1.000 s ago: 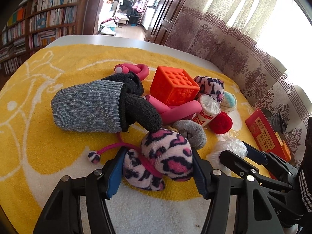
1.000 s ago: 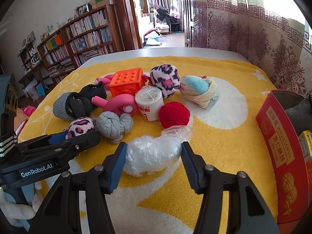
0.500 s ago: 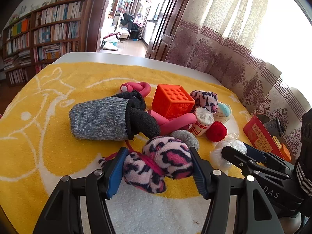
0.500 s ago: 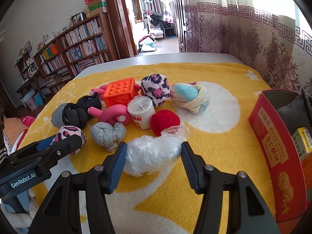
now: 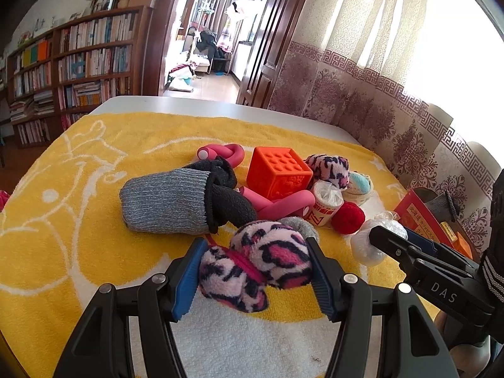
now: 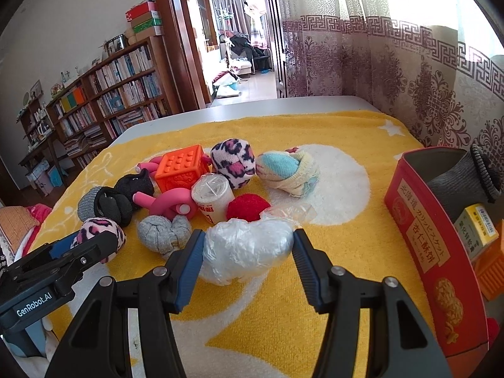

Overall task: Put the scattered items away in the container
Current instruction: 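Carry the leopard plush with left tool while right tool lowers the plastic bundle into the tin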

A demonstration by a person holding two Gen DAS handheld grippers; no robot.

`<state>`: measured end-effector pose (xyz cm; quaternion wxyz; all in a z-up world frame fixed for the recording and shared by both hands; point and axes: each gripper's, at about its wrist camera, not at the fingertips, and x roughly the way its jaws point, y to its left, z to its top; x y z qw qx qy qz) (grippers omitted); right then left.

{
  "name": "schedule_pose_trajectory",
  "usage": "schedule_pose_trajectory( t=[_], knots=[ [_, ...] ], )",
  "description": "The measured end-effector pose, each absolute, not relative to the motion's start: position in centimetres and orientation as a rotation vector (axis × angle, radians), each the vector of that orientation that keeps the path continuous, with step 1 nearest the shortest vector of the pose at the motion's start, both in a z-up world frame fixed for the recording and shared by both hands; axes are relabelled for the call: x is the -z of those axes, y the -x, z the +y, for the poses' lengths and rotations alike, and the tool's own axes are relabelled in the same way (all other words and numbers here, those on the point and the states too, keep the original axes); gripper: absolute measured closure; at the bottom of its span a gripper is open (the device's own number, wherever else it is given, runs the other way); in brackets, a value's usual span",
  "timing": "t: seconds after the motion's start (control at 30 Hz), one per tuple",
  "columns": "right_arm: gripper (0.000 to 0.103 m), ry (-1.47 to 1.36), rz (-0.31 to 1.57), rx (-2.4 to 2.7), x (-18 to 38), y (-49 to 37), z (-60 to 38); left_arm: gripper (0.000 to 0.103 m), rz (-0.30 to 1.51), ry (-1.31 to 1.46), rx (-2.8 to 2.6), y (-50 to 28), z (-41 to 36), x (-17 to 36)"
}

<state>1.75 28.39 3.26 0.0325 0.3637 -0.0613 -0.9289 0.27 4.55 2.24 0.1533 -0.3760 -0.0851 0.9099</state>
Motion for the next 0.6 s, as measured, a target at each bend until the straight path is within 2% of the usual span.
schedule_pose_trajectory(
  t=[0.6],
  knots=[
    [0.043,-1.029,-0.294,2.997,-4.3,-4.0,31.3,0.039,-0.229,1.054,-2.641,-1.2,5.5,-3.0]
  ],
)
